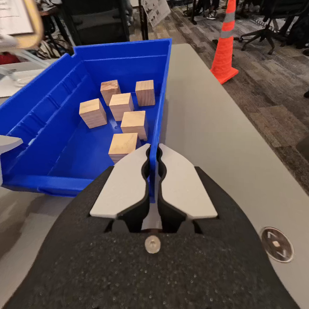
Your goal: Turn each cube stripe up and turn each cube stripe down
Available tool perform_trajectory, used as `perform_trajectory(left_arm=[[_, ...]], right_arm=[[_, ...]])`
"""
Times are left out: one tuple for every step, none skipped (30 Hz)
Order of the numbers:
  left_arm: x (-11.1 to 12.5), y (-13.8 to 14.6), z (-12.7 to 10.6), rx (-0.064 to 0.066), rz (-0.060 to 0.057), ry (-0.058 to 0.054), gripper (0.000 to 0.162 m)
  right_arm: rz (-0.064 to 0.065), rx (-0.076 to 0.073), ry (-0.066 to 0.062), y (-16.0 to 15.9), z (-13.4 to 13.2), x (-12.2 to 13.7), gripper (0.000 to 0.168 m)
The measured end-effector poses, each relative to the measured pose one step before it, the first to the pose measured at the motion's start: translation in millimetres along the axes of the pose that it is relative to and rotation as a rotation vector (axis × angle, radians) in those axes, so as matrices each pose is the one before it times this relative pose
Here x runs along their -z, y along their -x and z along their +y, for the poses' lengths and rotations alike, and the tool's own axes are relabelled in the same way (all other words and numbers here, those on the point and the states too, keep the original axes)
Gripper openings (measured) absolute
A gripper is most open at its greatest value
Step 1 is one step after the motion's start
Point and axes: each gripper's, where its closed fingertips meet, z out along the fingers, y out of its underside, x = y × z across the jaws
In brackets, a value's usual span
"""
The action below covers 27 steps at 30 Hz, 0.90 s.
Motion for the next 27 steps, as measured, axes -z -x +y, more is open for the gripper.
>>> perform_trajectory(left_arm=[[11.39, 10.48, 1.08, -0.0015, -0.0116, -0.0114, 0.008], [12.76, 12.28, 1.12, -0.0018, -0.0188, -0.0134, 0.008], [13.89, 14.15, 0.99, 0.0021, -0.0233, -0.0142, 0.008], [14.43, 16.13, 1.11, 0.0017, -0.0272, -0.0148, 0.008], [14.74, 17.94, 1.47, 0.0033, -0.0332, -0.0146, 0.008], [14.56, 18.68, 2.14, 0.0040, -0.0345, -0.0117, 0.008], [13.97, 19.31, 2.96, -0.0002, -0.0384, -0.0060, 0.008], [12.75, 20.02, 3.82, -0.0059, -0.0437, -0.0009, 0.008], [11.22, 19.95, 4.27, -0.0025, -0.0394, 0.0001, 0.009], [9.48, 19.71, 4.97, 0.0073, -0.0333, 0.0036, 0.009], [7.66, 19.01, 5.57, 0.0150, -0.0281, 0.0072, 0.009], [5.42, 17.11, 6.11, 0.0197, -0.0189, 0.0096, 0.010], [3.83, 15.48, 6.33, 0.0220, -0.0198, 0.0120, 0.010], [2.21, 13.92, 6.23, 0.0181, -0.0200, 0.0149, 0.010], [1.02, 12.09, 5.62, 0.0158, -0.0165, 0.0144, 0.010], [-0.07, 10.41, 4.83, 0.0117, -0.0122, 0.0125, 0.010], [-1.02, 8.36, 4.49, 0.0078, -0.0091, 0.0146, 0.010], [-1.48, 6.32, 3.73, 0.0061, -0.0066, 0.0129, 0.010], [-1.44, 4.21, 1.83, 0.0051, -0.0047, 0.0018, 0.009], [-1.07, 1.64, 0.27, -0.0027, 0.0002, -0.0041, 0.010], [-0.89, 0.36, -0.35, 0.0006, -0.0015, -0.0022, 0.010], [-0.70, -1.07, -0.69, 0.0096, 0.0043, -0.0045, 0.011], [-0.68, -1.68, -0.15, 0.0077, 0.0078, -0.0011, 0.012], [0.24, -2.92, 0.09, -0.0006, 0.0195, 0.0008, 0.015], [3.41, -3.35, -1.04, 0.0137, 0.0313, -0.0065, 0.022], [8.06, -2.91, -3.08, 0.0311, 0.0392, -0.0170, 0.035], [12.60, -4.81, -7.61, 0.0255, 0.0638, -0.0383, 0.054]], right_arm=[[-0.0165, 0.0127, -0.0120, 14.06, -3.70, 3.54, 0.004], [-0.0151, 0.0184, -0.0135, 16.10, -3.93, 3.46, 0.004], [-0.0164, 0.0207, -0.0159, 18.11, -4.06, 3.01, 0.004], [-0.0211, 0.0158, -0.0153, 19.82, -3.98, 2.05, 0.004], [-0.0304, 0.0096, -0.0156, 21.63, -3.63, 0.66, 0.004], [-0.0308, 0.0128, -0.0129, 22.11, -2.82, -1.06, 0.004], [-0.0300, 0.0144, -0.0087, 22.26, -2.30, -2.79, 0.004], [-0.0330, 0.0115, -0.0040, 22.53, -1.64, -4.47, 0.004], [-0.0326, 0.0116, 0.0045, 22.12, -0.87, -6.01, 0.004], [-0.0334, 0.0097, 0.0076, 21.68, -0.34, -6.87, 0.004], [-0.0369, 0.0125, 0.0085, 20.98, 0.00, -7.23, 0.004], [-0.0313, 0.0144, 0.0120, 18.50, -0.02, -7.46, 0.004], [-0.0292, 0.0076, 0.0155, 16.65, -0.07, -7.79, 0.004], [-0.0245, 0.0029, 0.0147, 14.64, 0.45, -8.07, 0.003], [-0.0181, 0.0042, 0.0139, 12.16, 1.51, -7.87, 0.003], [-0.0146, 0.0074, 0.0160, 10.05, 2.81, -7.45, 0.003], [-0.0146, -0.0009, 0.0114, 7.99, 3.37, -6.22, 0.003], [-0.0125, -0.0057, 0.0125, 5.60, 4.30, -5.28, 0.003], [-0.0089, -0.0029, 0.0171, 3.49, 5.16, -4.38, 0.004], [-0.0009, -0.0005, 0.0049, 0.86, 3.72, -2.67, 0.004], [-0.0005, 0.0058, -0.0073, -0.06, 1.69, -1.02, 0.004], [0.0020, -0.0042, -0.0039, -1.31, 1.53, -0.49, 0.004], [-0.0093, -0.0164, -0.0093, -1.21, 0.52, -0.52, 0.004], [-0.0177, -0.0160, -0.0081, -1.51, 0.42, -0.86, 0.005], [-0.0363, -0.0029, -0.0090, 0.15, -0.39, 0.82, 0.005], [-0.0217, -0.0082, -0.0153, -1.95, -2.19, 4.32, 0.015], [-0.0055, 0.0081, -0.0329, -3.81, -4.22, 8.18, 0.031]])
